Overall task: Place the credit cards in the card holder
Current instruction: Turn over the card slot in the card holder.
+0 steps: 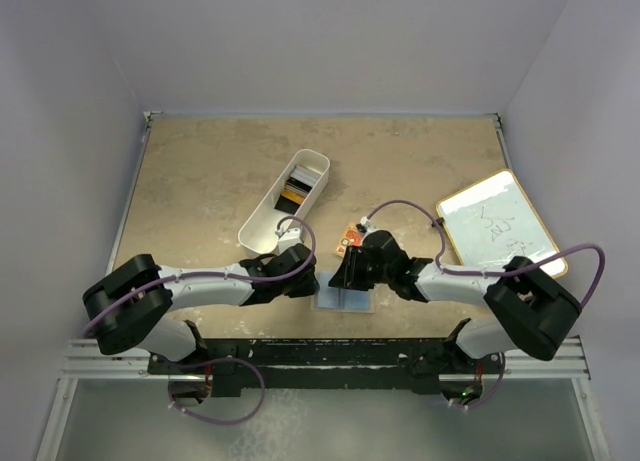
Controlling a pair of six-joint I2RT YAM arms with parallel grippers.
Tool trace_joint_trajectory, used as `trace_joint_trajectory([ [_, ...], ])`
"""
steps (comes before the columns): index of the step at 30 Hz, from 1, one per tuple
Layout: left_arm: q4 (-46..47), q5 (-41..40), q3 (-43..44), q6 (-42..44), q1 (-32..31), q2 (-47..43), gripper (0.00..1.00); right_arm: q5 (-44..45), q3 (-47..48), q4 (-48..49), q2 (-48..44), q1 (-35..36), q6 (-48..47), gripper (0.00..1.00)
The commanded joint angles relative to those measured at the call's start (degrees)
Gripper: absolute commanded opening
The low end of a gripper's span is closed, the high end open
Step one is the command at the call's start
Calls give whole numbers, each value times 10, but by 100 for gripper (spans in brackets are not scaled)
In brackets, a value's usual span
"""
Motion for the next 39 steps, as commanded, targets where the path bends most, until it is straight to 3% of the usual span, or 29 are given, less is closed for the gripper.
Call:
trace_joint_trajectory([
  [1,20,5,-3,3,1,-3,23,12,4,-24,-21,4,-2,34],
  [9,21,3,-6,0,1,-6,22,60,-1,-87,-79,4,-5,39],
  [18,23,8,-2,2,0,1,22,38,0,-48,-26,5,-2,39],
  [31,42,22,4,15,1,14,22,-2,-15,41,7,10,15,26],
  [35,40,20,2,13,1,7,22,12,-12,16,0,10,7,21],
  [39,23,6,5,12,1,-14,25,42,5,-51,-27,10,-24,21],
])
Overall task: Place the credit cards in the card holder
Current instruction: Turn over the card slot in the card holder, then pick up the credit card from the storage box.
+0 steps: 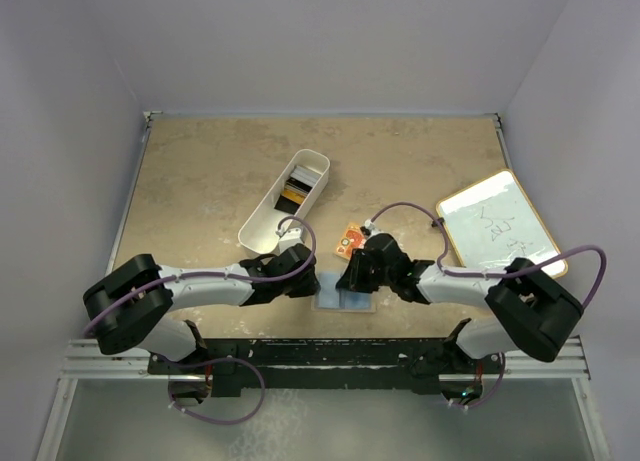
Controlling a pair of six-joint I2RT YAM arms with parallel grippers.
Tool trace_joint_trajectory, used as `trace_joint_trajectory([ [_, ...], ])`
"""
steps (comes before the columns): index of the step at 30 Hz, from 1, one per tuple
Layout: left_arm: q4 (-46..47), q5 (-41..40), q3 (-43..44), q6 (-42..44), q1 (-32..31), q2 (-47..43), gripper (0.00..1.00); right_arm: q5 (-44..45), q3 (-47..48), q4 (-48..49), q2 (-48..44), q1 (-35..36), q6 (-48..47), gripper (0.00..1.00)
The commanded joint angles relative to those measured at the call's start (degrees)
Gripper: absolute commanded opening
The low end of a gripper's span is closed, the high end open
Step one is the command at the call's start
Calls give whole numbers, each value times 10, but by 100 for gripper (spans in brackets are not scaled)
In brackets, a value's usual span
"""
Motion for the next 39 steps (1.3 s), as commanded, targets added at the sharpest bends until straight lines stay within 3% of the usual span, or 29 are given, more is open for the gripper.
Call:
trace_joint_trajectory([
  [1,7,-6,9,6,1,-24,26,20,25,-60,-33,10,-31,23],
  [6,-51,-44,25,6,3,-86,32,45,59,-142,-103,9,-92,39],
  [9,-89,-66,40,10,16,-124,41,71,80,-164,-133,10,-138,45],
  [11,-109,-68,47,18,35,-147,50,87,121,-191,-135,9,-184,48],
  [14,-141,-69,53,35,79,-188,54,115,192,-226,-114,9,-247,52],
  [19,-232,-162,81,80,103,-262,56,207,337,-270,-39,9,-344,56],
  [24,-302,-239,103,102,103,-330,62,221,426,-213,36,5,-460,62],
  [29,-321,-294,90,125,103,-399,69,218,531,-206,144,-2,-544,63],
  [39,-310,-329,50,126,102,-510,86,241,791,-308,388,-13,-656,66],
])
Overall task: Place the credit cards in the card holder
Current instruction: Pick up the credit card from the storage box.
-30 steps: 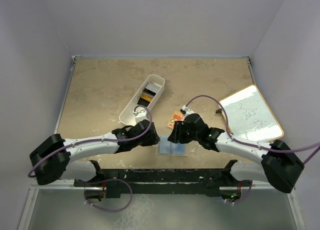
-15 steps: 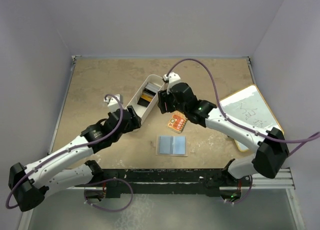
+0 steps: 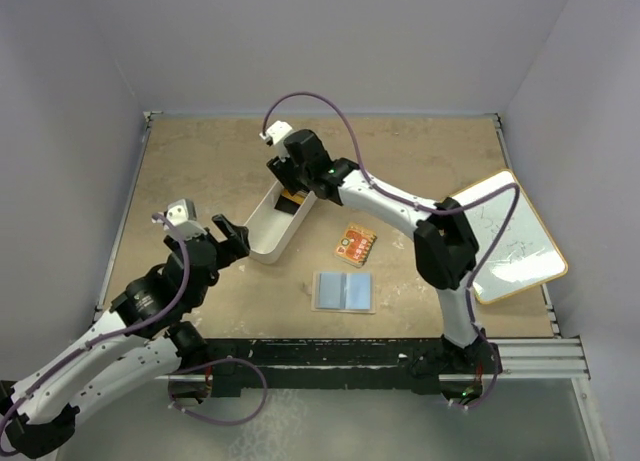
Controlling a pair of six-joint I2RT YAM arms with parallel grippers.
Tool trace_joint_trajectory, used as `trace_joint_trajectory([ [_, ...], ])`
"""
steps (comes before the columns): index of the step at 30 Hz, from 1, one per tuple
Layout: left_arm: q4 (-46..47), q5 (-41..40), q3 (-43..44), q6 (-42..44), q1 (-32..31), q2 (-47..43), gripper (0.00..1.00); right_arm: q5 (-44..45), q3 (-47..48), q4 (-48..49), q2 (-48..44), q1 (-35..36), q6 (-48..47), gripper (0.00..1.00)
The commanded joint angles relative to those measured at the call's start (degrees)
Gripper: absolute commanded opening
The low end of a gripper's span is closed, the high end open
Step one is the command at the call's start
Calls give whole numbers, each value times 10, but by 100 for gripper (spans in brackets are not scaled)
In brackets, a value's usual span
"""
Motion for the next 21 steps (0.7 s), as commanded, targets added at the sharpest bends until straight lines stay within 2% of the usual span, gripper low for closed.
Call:
trace_joint_trajectory([
  [1,-4,-37,2,9,0,-18,86,40,91,-45,65,-7,-76,66],
  [8,-25,-53,13,5,-1,-28,86,80,174,-60,164,-14,-116,64],
  [16,-34,-67,16,0,-2,-27,86,121,190,-47,215,-19,-151,63],
  [21,-34,-67,15,0,-2,-30,86,140,174,-19,222,-19,-167,58],
])
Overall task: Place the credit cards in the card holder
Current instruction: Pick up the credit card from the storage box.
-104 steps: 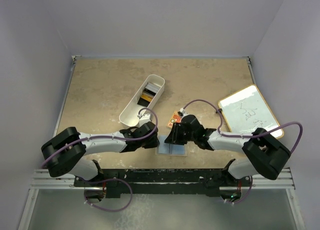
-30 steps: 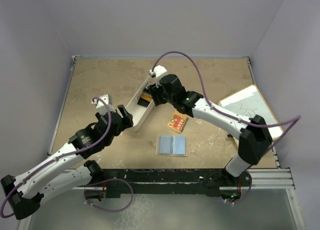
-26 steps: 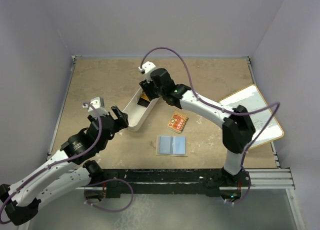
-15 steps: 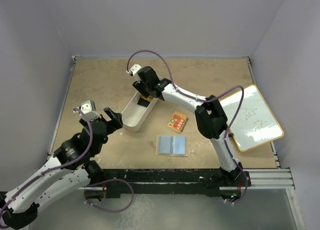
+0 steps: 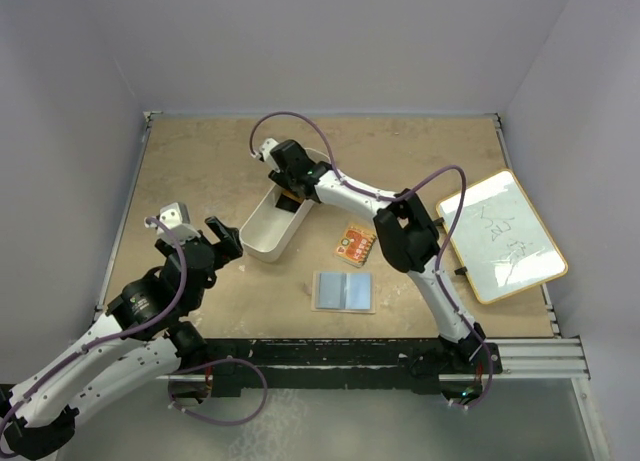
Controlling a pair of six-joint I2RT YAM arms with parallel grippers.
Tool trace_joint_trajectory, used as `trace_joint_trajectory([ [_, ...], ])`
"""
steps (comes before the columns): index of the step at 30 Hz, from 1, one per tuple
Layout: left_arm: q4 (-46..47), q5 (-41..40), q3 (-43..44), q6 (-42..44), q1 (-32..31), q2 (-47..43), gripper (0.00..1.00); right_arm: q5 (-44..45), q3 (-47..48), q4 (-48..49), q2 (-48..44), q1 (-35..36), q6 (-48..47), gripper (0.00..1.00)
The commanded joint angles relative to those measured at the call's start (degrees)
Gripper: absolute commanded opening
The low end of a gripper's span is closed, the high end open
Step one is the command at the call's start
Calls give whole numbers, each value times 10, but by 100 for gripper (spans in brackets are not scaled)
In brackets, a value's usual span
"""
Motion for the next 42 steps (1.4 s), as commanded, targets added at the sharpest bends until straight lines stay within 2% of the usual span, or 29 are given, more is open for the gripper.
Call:
trace_joint_trajectory([
  [1,5,-13,15,2,-1,-5,86,49,8,33,6,-7,-34,57],
  [9,5,-12,14,0,-1,-3,85,91,3,83,9,-7,-71,49],
  [18,7,-12,11,-1,-1,-7,85,84,4,101,12,-7,-83,30],
  [26,11,-8,6,-6,-2,-5,83,64,17,86,32,-8,-71,38],
  [34,23,15,-13,-45,-1,31,78,13,48,31,42,-35,1,45],
  [42,113,34,-47,-87,-1,90,61,-51,20,35,3,-47,36,42],
])
